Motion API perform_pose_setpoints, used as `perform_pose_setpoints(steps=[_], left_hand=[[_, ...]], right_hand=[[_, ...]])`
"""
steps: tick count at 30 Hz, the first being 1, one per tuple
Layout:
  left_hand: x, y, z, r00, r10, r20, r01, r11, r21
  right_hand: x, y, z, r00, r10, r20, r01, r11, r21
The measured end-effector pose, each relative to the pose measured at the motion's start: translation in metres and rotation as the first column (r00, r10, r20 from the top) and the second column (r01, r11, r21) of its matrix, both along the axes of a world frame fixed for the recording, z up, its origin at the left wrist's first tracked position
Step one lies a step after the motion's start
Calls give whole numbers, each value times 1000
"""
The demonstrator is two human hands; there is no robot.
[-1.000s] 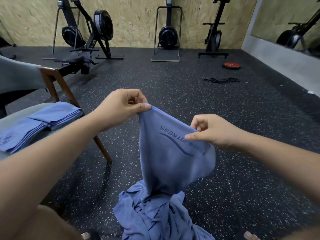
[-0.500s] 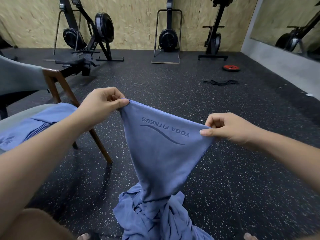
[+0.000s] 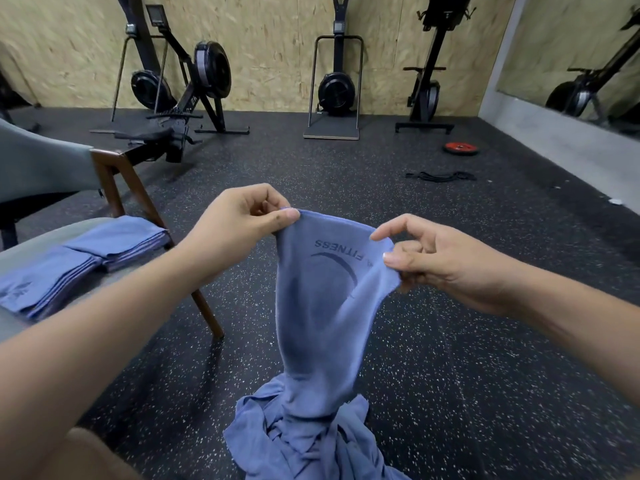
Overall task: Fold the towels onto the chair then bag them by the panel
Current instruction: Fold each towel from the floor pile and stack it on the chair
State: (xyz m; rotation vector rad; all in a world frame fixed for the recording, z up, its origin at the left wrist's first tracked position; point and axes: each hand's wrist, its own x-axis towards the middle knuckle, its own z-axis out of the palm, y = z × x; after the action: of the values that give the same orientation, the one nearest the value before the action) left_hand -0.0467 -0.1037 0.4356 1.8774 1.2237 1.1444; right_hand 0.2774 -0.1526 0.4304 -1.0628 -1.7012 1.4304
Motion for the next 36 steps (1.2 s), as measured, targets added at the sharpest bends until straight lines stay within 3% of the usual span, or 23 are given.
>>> perform_pose_setpoints(steps=[7,13,19,26,36], left_hand=[[35,-24,1,994,-95,-53,96,995,12],[53,-35,-3,985,-124,-116,125,992,-4],[66,-41,-4,988,-143,-58,141,989,-41],[71,-43,-4,982,-181,61,186,978,-90],[74,-40,-8,974,-213,73,217,975,-47]], right_hand=[[-14,-14,10,986,-2,166,-29,983,183],[-20,-14,11,978,-73,198,4,945,326],[-21,-12,8,949,-187,255,44,877,479],[-21,-7,4,947,-244,208,116,866,487],[-24,-5,2,956,-278,91,216,882,418]])
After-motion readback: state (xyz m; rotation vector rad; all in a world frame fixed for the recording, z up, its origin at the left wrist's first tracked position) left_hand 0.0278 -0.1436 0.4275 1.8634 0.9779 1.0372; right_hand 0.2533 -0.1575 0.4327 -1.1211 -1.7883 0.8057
